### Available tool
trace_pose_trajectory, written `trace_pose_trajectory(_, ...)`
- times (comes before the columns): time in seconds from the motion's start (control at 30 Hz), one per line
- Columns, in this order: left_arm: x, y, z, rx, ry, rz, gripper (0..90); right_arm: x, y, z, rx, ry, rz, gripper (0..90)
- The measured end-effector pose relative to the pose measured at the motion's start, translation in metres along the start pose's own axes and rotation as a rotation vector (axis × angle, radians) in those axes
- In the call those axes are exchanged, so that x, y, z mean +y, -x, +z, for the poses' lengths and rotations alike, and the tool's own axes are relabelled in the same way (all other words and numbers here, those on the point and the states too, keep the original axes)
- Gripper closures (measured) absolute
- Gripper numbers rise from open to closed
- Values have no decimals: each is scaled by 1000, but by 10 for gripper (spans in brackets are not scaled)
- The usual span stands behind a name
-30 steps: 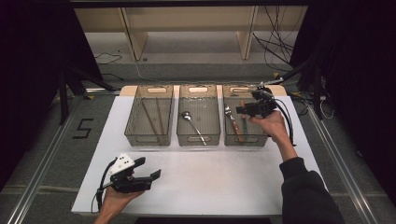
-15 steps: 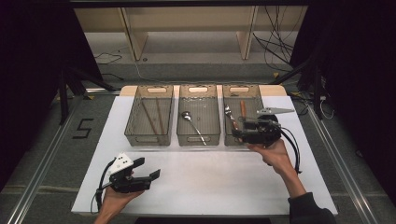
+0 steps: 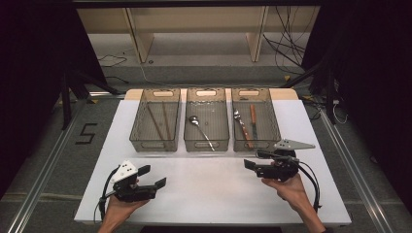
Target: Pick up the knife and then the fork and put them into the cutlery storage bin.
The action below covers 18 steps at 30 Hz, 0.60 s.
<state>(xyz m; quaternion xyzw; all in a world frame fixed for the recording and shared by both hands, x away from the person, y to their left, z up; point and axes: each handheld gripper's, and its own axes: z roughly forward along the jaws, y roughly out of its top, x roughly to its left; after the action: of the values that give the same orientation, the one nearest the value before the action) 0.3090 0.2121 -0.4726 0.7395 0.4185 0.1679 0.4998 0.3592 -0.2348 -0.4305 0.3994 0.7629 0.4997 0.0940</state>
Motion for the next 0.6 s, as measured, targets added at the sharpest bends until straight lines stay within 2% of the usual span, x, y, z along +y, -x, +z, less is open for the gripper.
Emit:
trace_pose_trajectory(0.27,0,0,1,-8,-6,-9,188,-21,-11,-8,24,55,-17,240)
trace_pose_trajectory(0.6,-1,-2,1,-12,-4,-22,185,-41,-14,-10,17,43,-9,218)
